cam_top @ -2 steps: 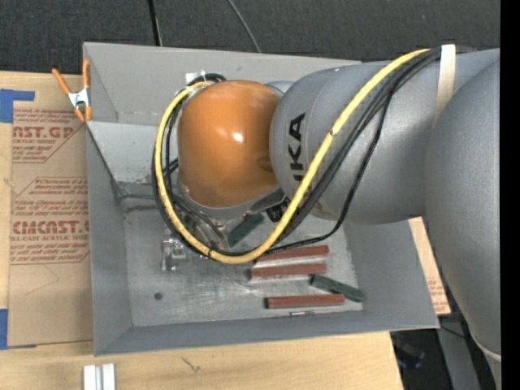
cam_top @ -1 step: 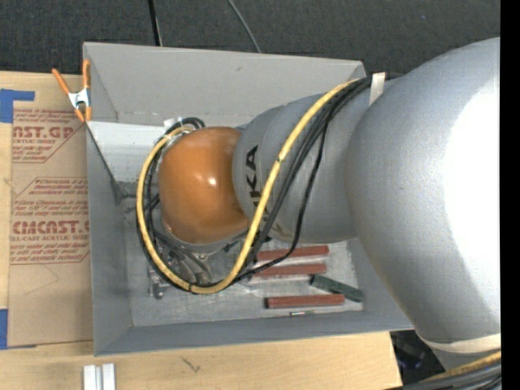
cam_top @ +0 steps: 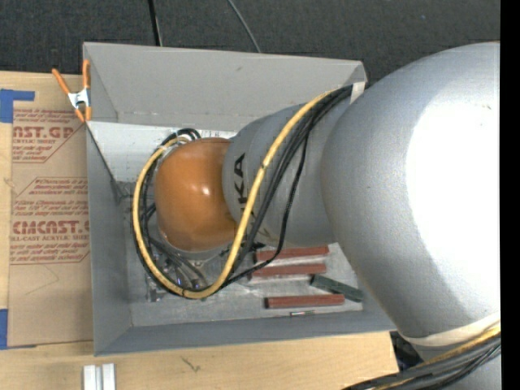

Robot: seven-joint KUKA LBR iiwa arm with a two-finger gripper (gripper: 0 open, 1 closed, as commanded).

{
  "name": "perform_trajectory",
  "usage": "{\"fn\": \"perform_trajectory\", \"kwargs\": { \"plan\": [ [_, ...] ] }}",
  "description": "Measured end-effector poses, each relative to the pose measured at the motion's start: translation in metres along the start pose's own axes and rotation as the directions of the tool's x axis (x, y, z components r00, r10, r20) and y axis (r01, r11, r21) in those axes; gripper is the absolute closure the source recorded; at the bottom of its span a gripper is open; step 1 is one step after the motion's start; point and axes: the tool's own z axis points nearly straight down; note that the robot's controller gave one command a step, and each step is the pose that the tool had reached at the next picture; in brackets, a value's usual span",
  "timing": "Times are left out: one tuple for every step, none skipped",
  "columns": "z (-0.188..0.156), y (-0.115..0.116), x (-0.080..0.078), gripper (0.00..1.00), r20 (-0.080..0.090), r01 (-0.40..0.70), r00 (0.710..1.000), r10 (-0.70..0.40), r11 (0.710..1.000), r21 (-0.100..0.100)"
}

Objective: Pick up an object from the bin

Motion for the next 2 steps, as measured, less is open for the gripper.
{"fn": "perform_trajectory", "kwargs": {
  "plan": [
    [-0.036, -0.005, -0.063, 1.00, 0.005, 0.271, 0.963, -0.271, 0.963, 0.001],
    [-0.036, -0.017, -0.096, 1.00, 0.007, 0.450, 0.893, -0.450, 0.893, 0.002]
  ]
}}
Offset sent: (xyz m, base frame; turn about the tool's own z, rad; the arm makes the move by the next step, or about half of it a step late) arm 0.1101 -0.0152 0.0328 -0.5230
